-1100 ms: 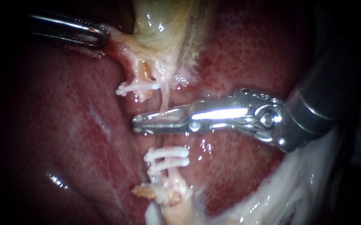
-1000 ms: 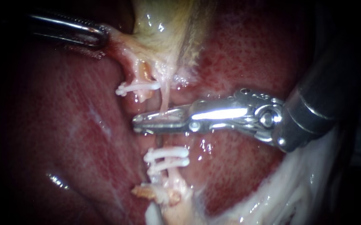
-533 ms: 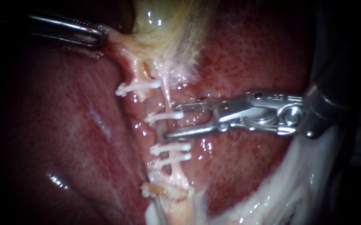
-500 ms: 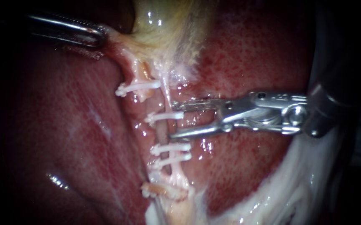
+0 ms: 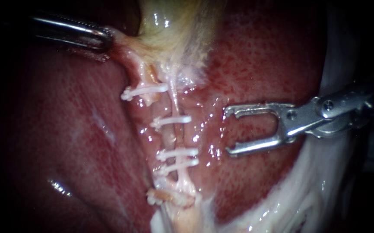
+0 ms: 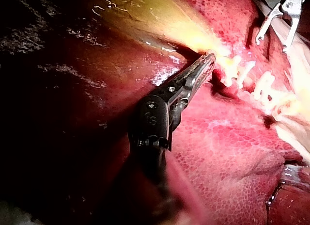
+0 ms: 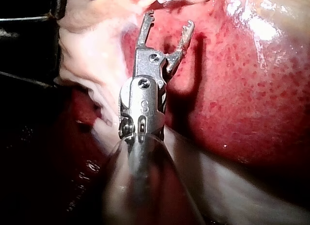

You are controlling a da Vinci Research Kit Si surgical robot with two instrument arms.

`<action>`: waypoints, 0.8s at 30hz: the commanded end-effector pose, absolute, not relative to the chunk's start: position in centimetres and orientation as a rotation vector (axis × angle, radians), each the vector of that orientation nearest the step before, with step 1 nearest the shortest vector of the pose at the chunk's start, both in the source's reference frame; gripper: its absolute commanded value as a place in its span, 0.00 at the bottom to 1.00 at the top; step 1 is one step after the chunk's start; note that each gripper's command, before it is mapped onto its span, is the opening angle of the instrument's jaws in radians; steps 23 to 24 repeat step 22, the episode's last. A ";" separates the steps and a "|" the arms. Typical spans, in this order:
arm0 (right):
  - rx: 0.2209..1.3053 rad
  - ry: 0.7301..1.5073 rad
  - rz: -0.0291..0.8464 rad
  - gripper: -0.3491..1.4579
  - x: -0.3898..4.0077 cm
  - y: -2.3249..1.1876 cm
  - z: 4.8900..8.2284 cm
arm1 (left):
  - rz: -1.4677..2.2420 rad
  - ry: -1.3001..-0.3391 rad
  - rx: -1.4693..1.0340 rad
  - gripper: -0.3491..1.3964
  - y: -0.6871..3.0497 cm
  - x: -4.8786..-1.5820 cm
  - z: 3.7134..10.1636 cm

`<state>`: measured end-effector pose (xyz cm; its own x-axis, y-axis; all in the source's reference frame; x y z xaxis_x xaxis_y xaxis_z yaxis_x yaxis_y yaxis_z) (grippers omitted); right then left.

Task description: Going back third clip right tube

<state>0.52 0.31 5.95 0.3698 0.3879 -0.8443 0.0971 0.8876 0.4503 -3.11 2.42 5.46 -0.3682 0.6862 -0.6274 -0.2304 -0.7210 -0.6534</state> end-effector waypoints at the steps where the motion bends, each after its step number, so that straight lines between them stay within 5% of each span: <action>1: 0.468 1.188 0.197 0.47 0.51 0.32 5.95 | 2.117 -0.629 -1.286 0.00 2.41 -3.14 5.49; 24: 0.462 1.189 0.192 0.47 0.52 0.31 5.87 | 2.139 -0.662 -1.296 0.00 2.33 -3.30 5.71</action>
